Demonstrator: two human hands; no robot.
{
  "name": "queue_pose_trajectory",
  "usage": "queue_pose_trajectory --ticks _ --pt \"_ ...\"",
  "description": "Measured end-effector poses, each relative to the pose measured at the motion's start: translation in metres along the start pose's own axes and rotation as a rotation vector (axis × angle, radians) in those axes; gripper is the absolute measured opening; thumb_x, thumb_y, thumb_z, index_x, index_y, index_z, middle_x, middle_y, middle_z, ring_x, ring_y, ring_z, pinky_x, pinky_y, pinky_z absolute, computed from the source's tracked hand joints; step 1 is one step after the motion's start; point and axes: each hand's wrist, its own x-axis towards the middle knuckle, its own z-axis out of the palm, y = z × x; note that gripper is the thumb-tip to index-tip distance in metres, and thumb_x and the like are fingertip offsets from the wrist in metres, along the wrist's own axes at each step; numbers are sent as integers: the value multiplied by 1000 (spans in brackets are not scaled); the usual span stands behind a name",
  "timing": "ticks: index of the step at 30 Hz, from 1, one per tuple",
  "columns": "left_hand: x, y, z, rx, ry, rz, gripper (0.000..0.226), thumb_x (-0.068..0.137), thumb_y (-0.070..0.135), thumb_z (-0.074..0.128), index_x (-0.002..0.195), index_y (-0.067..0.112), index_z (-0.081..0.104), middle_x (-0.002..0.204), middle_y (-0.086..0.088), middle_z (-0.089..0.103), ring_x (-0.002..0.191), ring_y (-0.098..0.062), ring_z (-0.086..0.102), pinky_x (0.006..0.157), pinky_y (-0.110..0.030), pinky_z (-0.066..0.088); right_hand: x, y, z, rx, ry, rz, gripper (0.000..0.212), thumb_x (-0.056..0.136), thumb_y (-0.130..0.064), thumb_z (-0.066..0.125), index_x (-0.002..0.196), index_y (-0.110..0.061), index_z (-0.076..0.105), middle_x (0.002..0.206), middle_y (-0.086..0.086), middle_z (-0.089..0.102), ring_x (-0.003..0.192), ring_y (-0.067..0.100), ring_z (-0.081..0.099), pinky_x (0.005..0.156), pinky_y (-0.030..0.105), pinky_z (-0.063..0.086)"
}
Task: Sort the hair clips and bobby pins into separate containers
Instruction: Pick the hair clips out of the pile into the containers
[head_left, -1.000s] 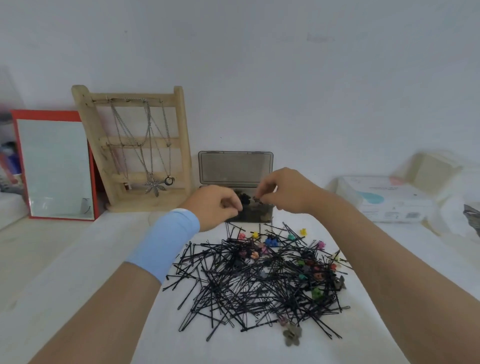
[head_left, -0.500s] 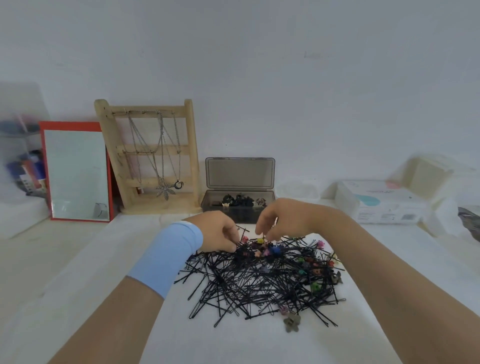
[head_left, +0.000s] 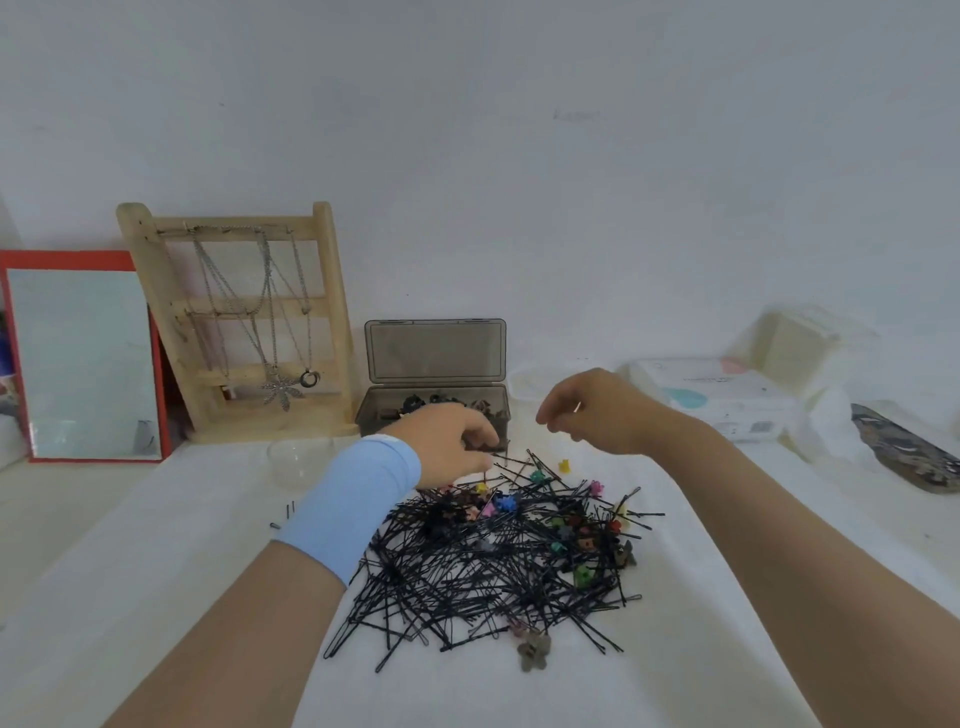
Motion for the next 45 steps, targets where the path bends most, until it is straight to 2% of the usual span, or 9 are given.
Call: queue_pose_trajectory --ticks 4,8,14,19,23,29,34,38,45 --pt "0 11 3 -57 106 63 12 92 31 63 102 37 68 90 25 59 85 3 57 78 -17 44 -5 -2 -11 -94 -181 22 18 89 -12 68 90 -29 73 81 -15 69 66 3 64 59 13 47" --pt "-3 35 24 -106 7 160 9 87 33 69 91 40 74 87 26 63 83 5 58 77 -16 45 -17 -4 -10 -237 -309 67 22 82 -15 73 80 -37 71 64 -25 68 62 -5 65 66 18 50" --pt "-2 60 52 -38 -98 219 18 86 35 71 103 39 75 89 25 57 88 -2 55 81 -19 42 -31 10 8 -361 -263 161 29 78 -10 75 99 -30 75 90 -15 69 87 10 66 74 23 54" --pt "-7 56 50 -18 -73 221 9 85 38 73 93 36 77 87 23 60 90 -2 57 85 -25 48 -32 20 17 -350 -172 185 28 79 -12 78 102 -27 74 93 -6 67 88 14 65 79 26 54" --pt "-14 54 50 -57 -15 231 3 85 35 72 86 38 72 89 24 58 87 1 54 80 -22 44 -33 18 15 -213 -137 179 31 75 -14 82 100 -28 71 88 -7 70 78 11 67 66 23 54" --pt "-37 44 34 -217 62 177 14 86 27 67 87 40 69 85 20 64 68 -1 59 68 -20 51 -42 -1 8 -159 -87 37 35 81 -2 58 90 -33 71 90 -13 67 81 2 60 64 14 46" --pt "-67 43 19 -145 -216 224 15 87 39 69 99 49 73 80 36 62 79 12 59 75 -11 40 -50 -24 9 -80 -292 -13 32 85 -7 59 86 -33 77 75 -18 72 69 -5 64 73 18 48" --pt "-85 52 31 -75 -363 218 24 82 42 74 106 45 73 84 28 64 81 10 58 79 -10 40 -56 -32 12 -76 -324 -49 22 90 -13 61 91 -31 75 82 1 76 63 6 65 77 27 54" --pt "-88 51 36 -87 -219 225 14 85 37 71 96 40 77 77 23 65 77 9 58 68 -4 40 -62 -39 18 -43 -284 27 35 95 -12 43 87 -31 71 64 -9 58 55 11 46 55 22 39"
